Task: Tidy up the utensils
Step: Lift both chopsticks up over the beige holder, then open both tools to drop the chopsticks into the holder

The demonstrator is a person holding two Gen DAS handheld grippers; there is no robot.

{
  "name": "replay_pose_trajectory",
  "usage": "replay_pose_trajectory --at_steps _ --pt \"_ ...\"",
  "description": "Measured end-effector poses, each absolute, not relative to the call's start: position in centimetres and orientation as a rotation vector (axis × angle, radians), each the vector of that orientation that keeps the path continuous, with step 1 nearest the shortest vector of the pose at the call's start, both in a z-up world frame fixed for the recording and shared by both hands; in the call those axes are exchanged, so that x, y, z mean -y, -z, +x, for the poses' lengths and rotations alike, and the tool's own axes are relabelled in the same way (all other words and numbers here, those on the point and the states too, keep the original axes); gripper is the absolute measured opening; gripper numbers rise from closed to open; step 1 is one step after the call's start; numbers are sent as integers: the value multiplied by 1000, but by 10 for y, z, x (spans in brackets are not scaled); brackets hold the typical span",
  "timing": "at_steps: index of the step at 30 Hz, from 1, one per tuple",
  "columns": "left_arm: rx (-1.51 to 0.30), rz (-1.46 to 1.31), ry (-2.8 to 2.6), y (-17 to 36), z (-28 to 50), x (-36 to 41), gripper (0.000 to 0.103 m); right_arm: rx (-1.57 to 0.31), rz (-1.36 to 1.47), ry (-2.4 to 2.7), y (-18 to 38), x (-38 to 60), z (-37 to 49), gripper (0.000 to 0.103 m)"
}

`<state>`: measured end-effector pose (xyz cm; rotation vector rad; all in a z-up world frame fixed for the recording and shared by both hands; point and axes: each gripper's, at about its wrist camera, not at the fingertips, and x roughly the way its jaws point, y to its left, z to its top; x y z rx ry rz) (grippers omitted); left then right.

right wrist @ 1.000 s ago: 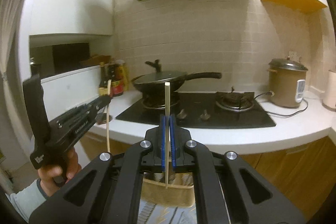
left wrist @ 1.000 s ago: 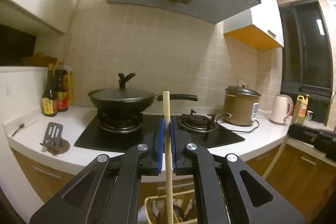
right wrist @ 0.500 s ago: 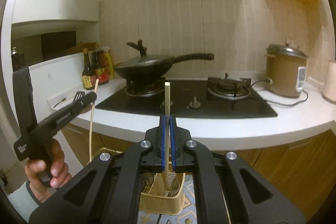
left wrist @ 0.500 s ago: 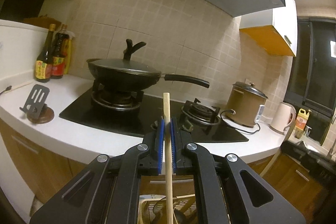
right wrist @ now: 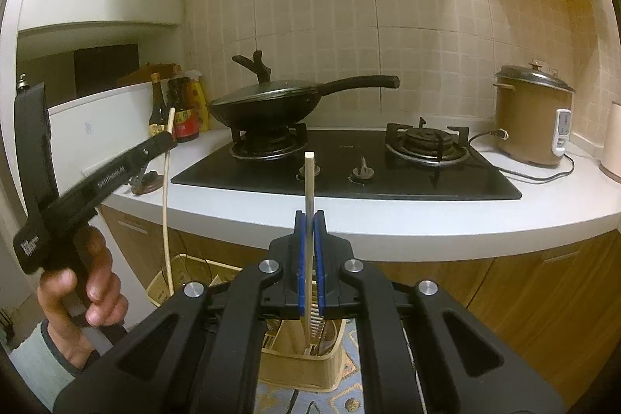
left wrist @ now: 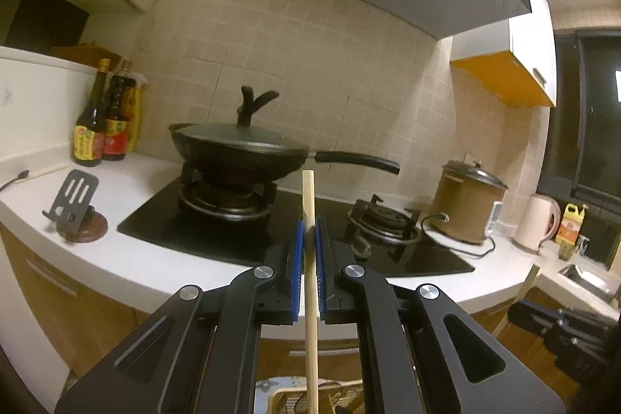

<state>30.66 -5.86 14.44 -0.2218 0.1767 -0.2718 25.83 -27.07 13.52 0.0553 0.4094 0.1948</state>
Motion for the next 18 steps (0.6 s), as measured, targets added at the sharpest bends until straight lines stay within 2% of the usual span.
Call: replay_pose_trajectory --at_steps 9,11,13,16,17,18 --pt "-173 -194 255 -122 280 59 5 -436 67 -210 -125 269 252 3" --pt "-192 -194 268 -122 276 56 18 -463 86 -231 -124 271 248 4" --pt "-209 -210 273 -124 269 49 38 -485 107 -242 -123 274 244 7" --pt "-210 -232 285 -129 250 33 47 -511 142 -246 -122 283 230 32" --pt "-216 -233 288 -131 243 28 48 -508 159 -237 -122 287 221 49" --pt "-224 -232 289 -132 236 23 48 -501 168 -227 -123 289 213 56"
